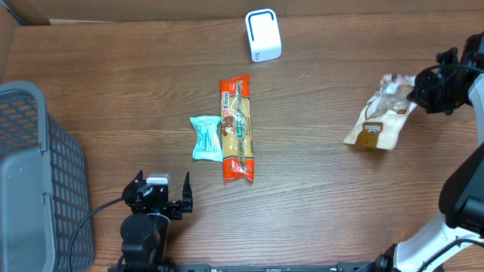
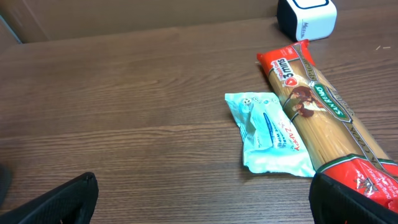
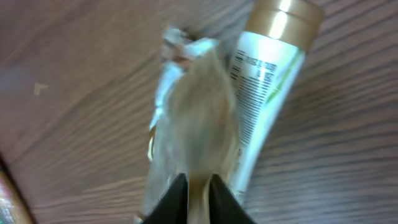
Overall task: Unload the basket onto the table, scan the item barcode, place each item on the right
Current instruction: 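Carry the snack bag right and set it down near the tube, then move the right gripper over to the red spaghetti package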
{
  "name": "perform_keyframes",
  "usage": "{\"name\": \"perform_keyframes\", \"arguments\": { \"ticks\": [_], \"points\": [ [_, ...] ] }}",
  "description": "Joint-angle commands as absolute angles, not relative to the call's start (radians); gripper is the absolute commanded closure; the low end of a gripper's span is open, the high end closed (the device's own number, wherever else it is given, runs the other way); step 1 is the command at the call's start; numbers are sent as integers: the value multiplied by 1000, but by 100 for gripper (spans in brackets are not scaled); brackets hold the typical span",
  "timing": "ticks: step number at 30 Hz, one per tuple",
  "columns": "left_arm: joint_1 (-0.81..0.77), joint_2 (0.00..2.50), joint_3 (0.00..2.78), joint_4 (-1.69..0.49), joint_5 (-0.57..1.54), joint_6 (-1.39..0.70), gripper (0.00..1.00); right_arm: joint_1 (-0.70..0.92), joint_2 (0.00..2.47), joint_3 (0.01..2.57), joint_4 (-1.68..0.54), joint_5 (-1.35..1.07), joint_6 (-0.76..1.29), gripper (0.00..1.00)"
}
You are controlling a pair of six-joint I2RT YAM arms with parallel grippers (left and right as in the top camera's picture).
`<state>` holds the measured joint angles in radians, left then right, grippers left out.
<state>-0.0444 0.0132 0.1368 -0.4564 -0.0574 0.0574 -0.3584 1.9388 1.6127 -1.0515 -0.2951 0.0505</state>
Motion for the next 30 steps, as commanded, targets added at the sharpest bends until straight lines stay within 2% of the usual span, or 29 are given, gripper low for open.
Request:
{"name": "perform_keyframes", "arguments": {
  "ticks": [1, 7, 11, 16, 20, 21, 22, 24, 30],
  "points": [
    [-44, 4, 131, -456, -66, 45, 1, -360, 1932, 1608, -1066, -231, 54, 80],
    [-44, 4, 131, -456, -66, 45, 0, -360, 1932, 1627, -1102, -218, 83, 73],
    [-44, 4, 131, -456, -66, 45, 0, -354, 1932, 1718, -1204, -245, 86, 71],
    [-44, 4, 131, -456, -66, 45, 1, -297, 1930, 1865, -1366, -425, 71, 65],
    [-44, 4, 131, -456, -66, 45, 1, -176, 1930, 1868, -1390, -535, 71, 54],
    [-44, 4, 131, -456, -66, 45, 1, -139, 1930, 1860, -1381, -537, 71, 48],
    [-44, 4, 131, -456, -66, 45, 1, -104, 1930, 1852, -1369, -537, 71, 38],
    [-44, 4, 131, -456, -66, 45, 0, -30, 1931, 1831, -1340, -537, 72, 30],
    [-44, 4, 131, -456, -66, 45, 0, 210, 1941, 1717, -1167, -536, 100, 27]
  ]
}}
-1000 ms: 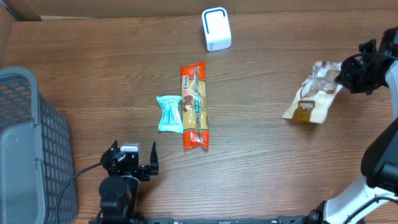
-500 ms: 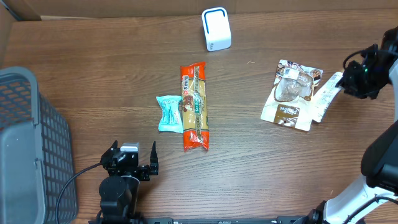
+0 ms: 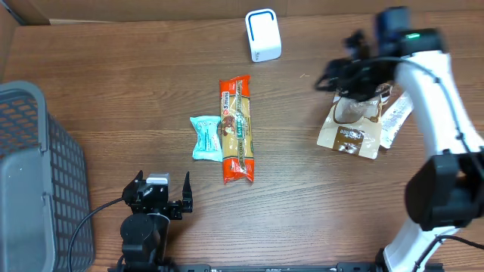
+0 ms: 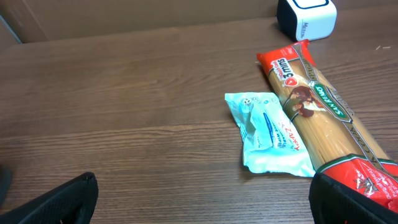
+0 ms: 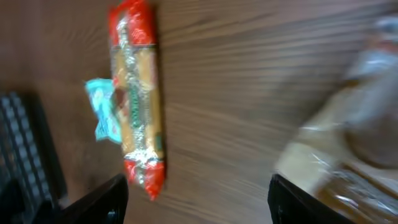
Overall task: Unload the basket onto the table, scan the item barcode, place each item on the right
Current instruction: 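Move the right gripper over to the red spaghetti package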
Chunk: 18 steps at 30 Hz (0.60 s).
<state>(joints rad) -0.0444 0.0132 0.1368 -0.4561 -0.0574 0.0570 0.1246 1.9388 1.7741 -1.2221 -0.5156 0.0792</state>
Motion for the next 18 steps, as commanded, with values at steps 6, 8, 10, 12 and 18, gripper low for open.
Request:
{"name": "perform_keyframes", "arguments": {
  "ticks": [6, 8, 10, 12, 18],
  "points": [
    [-44, 4, 131, -456, -66, 45, 0, 376, 2001, 1634, -993, -532, 171, 23],
    [-44, 4, 131, -456, -66, 45, 1, 411, 2039, 1633, -960, -532, 178, 21],
    [-44, 4, 131, -456, -66, 45, 0, 437, 2082, 1633, -924, -534, 194, 21],
    [-44, 4, 131, -456, -66, 45, 0, 452, 2120, 1633, -897, -534, 211, 21],
    [-44, 4, 131, -456, -66, 45, 0, 483, 2221, 1633, -811, -564, 211, 21]
  ]
}}
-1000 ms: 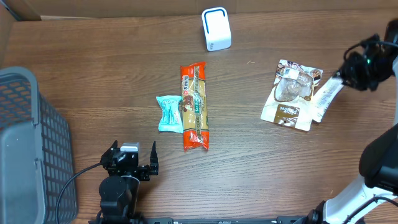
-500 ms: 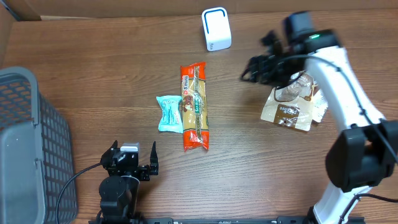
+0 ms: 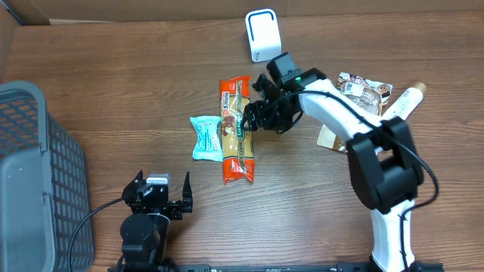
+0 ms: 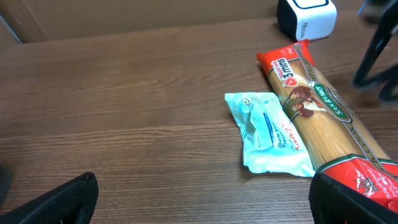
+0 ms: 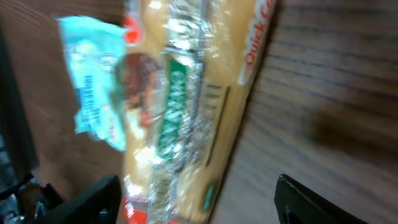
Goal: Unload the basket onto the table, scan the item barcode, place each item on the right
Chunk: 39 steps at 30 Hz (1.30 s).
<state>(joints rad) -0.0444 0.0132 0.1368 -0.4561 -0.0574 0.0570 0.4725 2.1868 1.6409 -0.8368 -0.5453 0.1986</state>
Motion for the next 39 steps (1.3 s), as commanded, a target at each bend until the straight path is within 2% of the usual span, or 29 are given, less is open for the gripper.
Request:
{"name": "perform_keyframes", "arguments": {
  "ticks": [1, 8, 14, 15, 17, 20, 23, 30, 35, 39],
  "points": [
    [-44, 4, 131, -456, -66, 45, 1, 487, 2234, 1633, -798, -564, 211, 21],
    [-44, 4, 131, -456, -66, 45, 0, 512, 2286, 1633, -715, -564, 254, 21],
    [-44, 4, 131, -456, -66, 45, 0, 539, 2318, 1610, -650, -562, 375, 35],
    [-44, 4, 131, -456, -66, 45, 1, 543, 2318, 1602, -637, -561, 387, 40],
    [-44, 4, 131, -456, -66, 45, 0, 548, 2318, 1588, -626, -550, 411, 61],
    [-44, 4, 131, -456, -66, 45, 0, 549, 2318, 1583, -626, -544, 419, 82],
    [-44, 4, 131, -456, -66, 45, 0, 546, 2318, 1583, -632, -549, 418, 96],
    [-44, 4, 131, -456, -66, 45, 0, 503, 2246, 1593, -683, -671, 277, 96],
    [-44, 4, 131, -456, -66, 45, 1, 476, 2051, 1619, -831, -500, 204, 96],
    [-44, 4, 131, -456, -66, 45, 1, 501, 1909, 1619, -934, -215, 205, 96]
  ]
}}
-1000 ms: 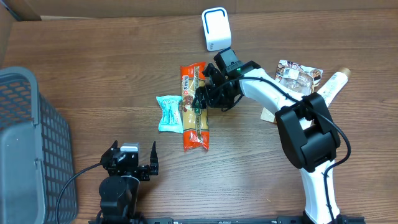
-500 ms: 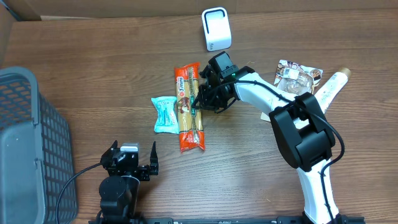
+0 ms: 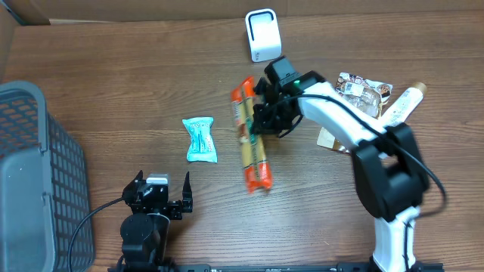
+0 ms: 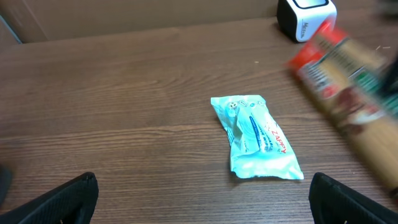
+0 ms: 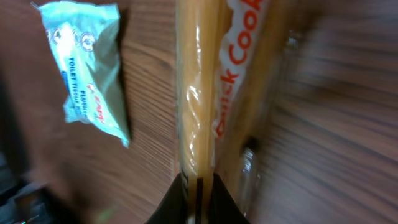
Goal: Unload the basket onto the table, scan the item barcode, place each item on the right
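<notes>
A long orange-red spaghetti pack (image 3: 250, 140) hangs turned on its edge, with my right gripper (image 3: 266, 117) shut on its middle. The right wrist view shows the pack (image 5: 211, 81) pinched between the fingers of my right gripper (image 5: 199, 183). The white barcode scanner (image 3: 262, 35) stands at the table's far edge, just beyond the pack's upper end. In the left wrist view the pack (image 4: 348, 93) is blurred at the right, and the scanner (image 4: 306, 15) shows behind it. My left gripper (image 3: 159, 198) rests open at the near edge, holding nothing.
A teal tissue packet (image 3: 200, 139) lies left of the spaghetti pack. A grey mesh basket (image 3: 30, 174) fills the left side. Snack bags (image 3: 363, 91) and a gold-capped tube (image 3: 402, 100) lie at the right, beside my right arm.
My right gripper, open over the spaghetti pack before, is now shut on it. The pack has left the table, turned on edge and shifted right. The tissue packet moved slightly left.
First my right gripper was shut on a snack bag at the far right. Then it was open, with the bag lying nearer the middle. Later it stood open over the spaghetti pack, and now it holds that pack up. The left arm stayed still.
</notes>
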{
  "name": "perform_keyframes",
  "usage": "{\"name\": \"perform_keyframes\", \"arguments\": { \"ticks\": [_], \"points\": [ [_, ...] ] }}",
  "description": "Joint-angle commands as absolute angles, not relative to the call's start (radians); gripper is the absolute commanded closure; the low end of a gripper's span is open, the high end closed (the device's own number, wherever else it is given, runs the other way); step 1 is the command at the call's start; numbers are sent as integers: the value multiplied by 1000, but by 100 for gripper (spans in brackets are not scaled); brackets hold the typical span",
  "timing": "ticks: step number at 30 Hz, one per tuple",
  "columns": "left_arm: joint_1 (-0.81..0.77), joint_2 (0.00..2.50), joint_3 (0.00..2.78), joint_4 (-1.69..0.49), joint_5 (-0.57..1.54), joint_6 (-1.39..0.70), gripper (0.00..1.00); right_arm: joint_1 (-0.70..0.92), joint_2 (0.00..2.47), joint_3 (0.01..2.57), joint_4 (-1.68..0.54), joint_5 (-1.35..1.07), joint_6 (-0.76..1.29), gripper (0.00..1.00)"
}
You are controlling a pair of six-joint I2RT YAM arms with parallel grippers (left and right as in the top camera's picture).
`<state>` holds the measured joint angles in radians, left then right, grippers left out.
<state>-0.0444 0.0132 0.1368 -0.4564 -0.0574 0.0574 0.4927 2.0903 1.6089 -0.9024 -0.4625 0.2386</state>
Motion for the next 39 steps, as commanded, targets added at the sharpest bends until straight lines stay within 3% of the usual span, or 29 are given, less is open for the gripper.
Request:
{"name": "perform_keyframes", "arguments": {
  "ticks": [1, 6, 9, 18, 25, 28, 31, 39],
  "points": [
    [-44, 4, 131, -456, -66, 45, 1, 517, 1882, 1619, -962, -109, 209, 96],
    [-44, 4, 131, -456, -66, 45, 1, 638, 1865, 1613, -1086, 508, 239, 96],
    [-44, 4, 131, -456, -66, 45, 1, 706, 1892, 1604, -1081, 628, 238, 96],
    [-44, 4, 131, -456, -66, 45, 0, 795, 2053, 1604, -1037, 598, 234, 94],
    [-44, 4, 131, -456, -66, 45, 1, 876, 2065, 1612, -1021, 293, 226, 88],
    [-44, 4, 131, -456, -66, 45, 0, 905, 2065, 1613, -1005, 163, 196, 81],
    [-44, 4, 131, -456, -66, 45, 0, 910, 2065, 1615, -1011, 81, 184, 63],
    [-44, 4, 131, -456, -66, 45, 0, 810, 2022, 1777, -1144, 44, 184, 58]
  ]
}}
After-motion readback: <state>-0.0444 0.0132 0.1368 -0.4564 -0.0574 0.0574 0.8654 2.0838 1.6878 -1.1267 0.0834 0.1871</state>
